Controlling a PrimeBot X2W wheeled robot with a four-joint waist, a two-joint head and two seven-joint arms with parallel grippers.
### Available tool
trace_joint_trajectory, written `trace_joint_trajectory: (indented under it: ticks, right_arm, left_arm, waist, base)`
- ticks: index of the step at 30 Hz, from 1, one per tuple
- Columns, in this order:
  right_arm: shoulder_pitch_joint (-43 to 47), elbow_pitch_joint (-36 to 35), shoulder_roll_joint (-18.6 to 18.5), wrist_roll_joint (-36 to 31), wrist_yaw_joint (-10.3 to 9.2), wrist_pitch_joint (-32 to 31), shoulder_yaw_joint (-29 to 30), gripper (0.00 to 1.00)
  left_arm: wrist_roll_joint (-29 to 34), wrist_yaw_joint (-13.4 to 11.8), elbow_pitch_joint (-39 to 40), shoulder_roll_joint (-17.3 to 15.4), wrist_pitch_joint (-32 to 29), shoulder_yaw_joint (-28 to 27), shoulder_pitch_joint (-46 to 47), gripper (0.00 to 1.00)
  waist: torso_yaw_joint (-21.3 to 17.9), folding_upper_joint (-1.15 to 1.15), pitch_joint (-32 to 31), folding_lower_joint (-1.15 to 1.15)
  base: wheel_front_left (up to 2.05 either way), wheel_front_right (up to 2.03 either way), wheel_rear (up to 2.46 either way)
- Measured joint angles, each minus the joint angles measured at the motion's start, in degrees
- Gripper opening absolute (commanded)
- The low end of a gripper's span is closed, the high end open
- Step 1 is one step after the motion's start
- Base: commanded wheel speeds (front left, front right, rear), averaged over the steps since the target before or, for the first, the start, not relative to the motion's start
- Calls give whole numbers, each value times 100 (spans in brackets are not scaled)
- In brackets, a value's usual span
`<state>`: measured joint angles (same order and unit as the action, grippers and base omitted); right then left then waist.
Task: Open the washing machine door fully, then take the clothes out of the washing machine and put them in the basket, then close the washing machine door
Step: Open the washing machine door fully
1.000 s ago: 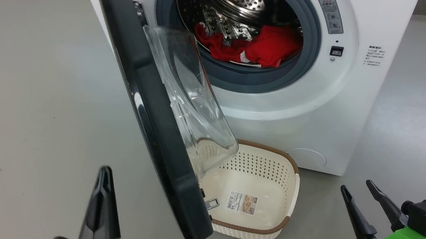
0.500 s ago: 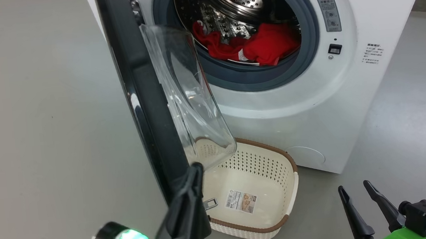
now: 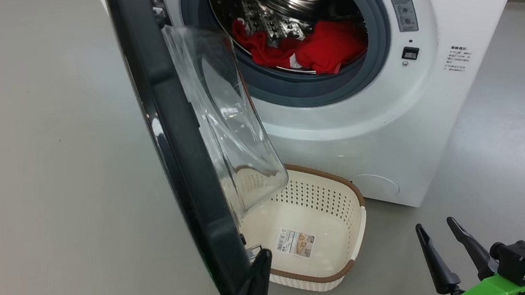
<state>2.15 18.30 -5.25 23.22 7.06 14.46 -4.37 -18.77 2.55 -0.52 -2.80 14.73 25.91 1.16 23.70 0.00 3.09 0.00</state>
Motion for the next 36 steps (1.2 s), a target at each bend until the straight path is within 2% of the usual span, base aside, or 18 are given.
trace_joint_trajectory:
  ticks: [8,19,29,36]
  right_arm:
    - [-40,0,-1,5,0,0,-3,100]
    - [-37,-18,0,9,0,0,-1,100]
    - [-35,-23,7,9,0,0,-5,100]
    - [-35,-27,4,9,0,0,-13,100]
  left_arm:
    - [-182,-29,-708,0,0,-63,24,0]
    - [-298,-51,-832,48,-1,-399,48,0]
    - [-168,-159,-828,42,-1,-1333,21,0]
    - [44,-158,-828,55,-1,-2284,-7,0]
  waist:
    - [-23,0,-29,0]
    - [37,0,-47,0]
    - [108,0,-49,0]
    - [112,0,8,0]
  base:
    - [0,0,0]
    - [0,0,0]
    - [0,0,0]
    - [0,0,0]
